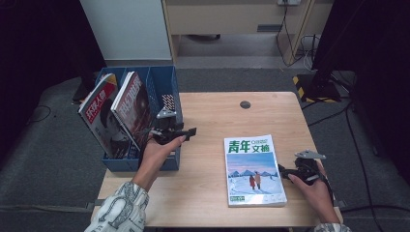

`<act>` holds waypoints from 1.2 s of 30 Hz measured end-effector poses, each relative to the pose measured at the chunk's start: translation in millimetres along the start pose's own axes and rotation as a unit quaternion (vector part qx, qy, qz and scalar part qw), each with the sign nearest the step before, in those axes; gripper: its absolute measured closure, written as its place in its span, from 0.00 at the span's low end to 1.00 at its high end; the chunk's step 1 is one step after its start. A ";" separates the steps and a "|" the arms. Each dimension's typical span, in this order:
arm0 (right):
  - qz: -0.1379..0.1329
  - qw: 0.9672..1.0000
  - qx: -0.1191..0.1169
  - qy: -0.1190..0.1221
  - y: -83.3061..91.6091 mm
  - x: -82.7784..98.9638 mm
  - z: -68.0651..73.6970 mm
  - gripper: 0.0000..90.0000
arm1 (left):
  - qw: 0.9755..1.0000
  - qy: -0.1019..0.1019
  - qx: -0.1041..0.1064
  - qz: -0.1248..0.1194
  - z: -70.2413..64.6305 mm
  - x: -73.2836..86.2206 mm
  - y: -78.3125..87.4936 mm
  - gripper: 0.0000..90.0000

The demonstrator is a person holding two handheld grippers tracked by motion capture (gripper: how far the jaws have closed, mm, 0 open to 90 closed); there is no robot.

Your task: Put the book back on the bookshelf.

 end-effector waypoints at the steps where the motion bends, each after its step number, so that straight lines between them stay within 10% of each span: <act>1: 0.000 1.000 0.000 0.000 0.0 0.0 0.0 0.12 | 1.000 -0.002 0.003 0.002 -2.1 0.8 -2.2 0.40; 36: -0.018 1.000 0.017 0.018 15.0 -3.2 0.9 0.13 | 0.997 -0.032 0.045 0.051 -44.9 47.8 -72.4 0.30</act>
Point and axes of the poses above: each handheld gripper's, and its own axes: y roughly backward along the jaws, x roughly out of its underside, z roughly to its left, the point moved 2 cm from there along -y, roughly forward along the jaws, and after that the axes turned 9 degrees about x, right-handed, at the moved point
